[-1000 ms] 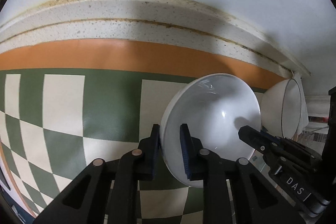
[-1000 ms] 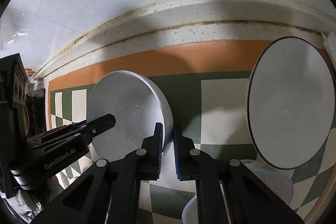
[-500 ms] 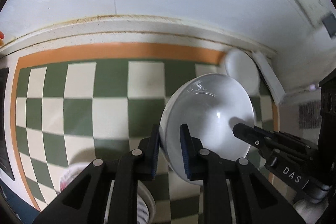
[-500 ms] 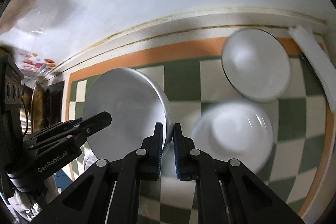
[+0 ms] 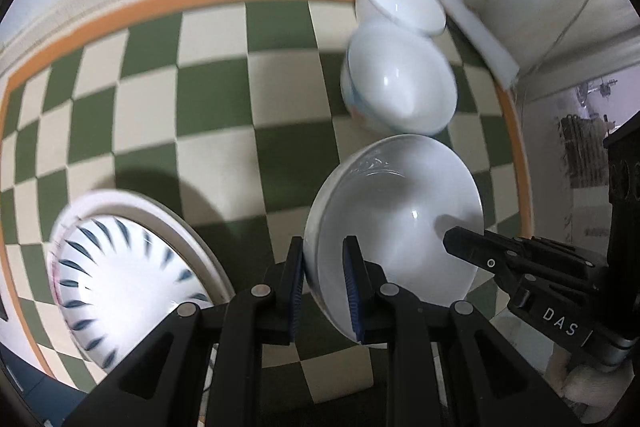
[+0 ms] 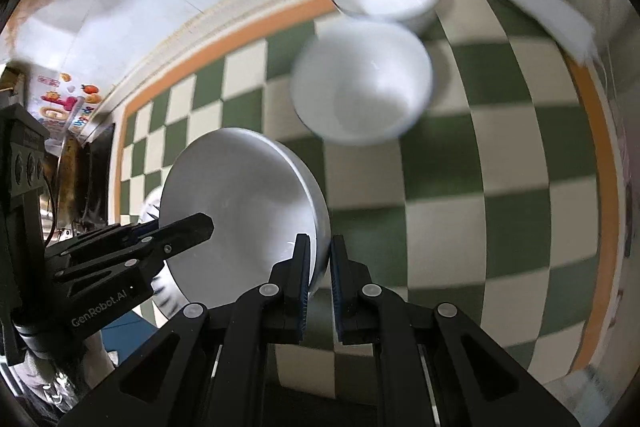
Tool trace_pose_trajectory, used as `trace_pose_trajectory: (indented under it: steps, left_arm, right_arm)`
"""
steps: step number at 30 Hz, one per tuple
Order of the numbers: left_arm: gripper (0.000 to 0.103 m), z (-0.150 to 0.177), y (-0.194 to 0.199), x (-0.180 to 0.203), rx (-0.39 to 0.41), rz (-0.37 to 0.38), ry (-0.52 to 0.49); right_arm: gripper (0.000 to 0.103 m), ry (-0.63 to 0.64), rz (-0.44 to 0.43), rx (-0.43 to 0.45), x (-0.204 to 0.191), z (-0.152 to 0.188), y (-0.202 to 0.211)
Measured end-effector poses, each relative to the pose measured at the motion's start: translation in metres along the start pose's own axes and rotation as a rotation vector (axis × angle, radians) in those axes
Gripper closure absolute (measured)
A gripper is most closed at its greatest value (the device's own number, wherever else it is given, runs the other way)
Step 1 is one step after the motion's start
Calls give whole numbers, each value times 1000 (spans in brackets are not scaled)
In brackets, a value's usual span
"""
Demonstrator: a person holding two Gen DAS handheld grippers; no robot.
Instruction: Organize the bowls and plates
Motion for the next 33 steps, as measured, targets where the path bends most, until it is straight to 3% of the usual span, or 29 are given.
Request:
trace_pose_trajectory:
  steps: [8,23,25,28,29,32,33]
  left_arm:
    - [86,16,-48,3,-63,-25,-11]
    - [86,24,-67,3,-115,-38,-20]
    - [86,23,-53,2,-90,-28,0]
    - [84,9,-15,2,7,-18,21]
    - [82,1,-1,1,48,-22,28]
    - [69,-28,29,1,133,-13,51]
    - [68,-40,33,1,147,-9,55]
  right_arm:
    - [92,-52,24,-53,34,25,-42]
    - [89,-69,30,-93,41,27,-56]
    - [89,-84,17,-109,40,25,-53]
    - [88,-96,-26,-80,42,16,-32]
    - [84,-101,-40,-60,42,11,-21]
    - [52,-108,-54,9,45,-13,11]
    - [47,-113,-60,35,47,-23,20]
Point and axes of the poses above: each gripper's, at about its wrist camera, not at the fingertips, and y roughly against the way its jaws point, x to its right, z to its underside, the point moved 8 cm from there along -y, roughly the way its jaws point, and after that the axes turned 2 degrees about y, right-handed, at the moved point
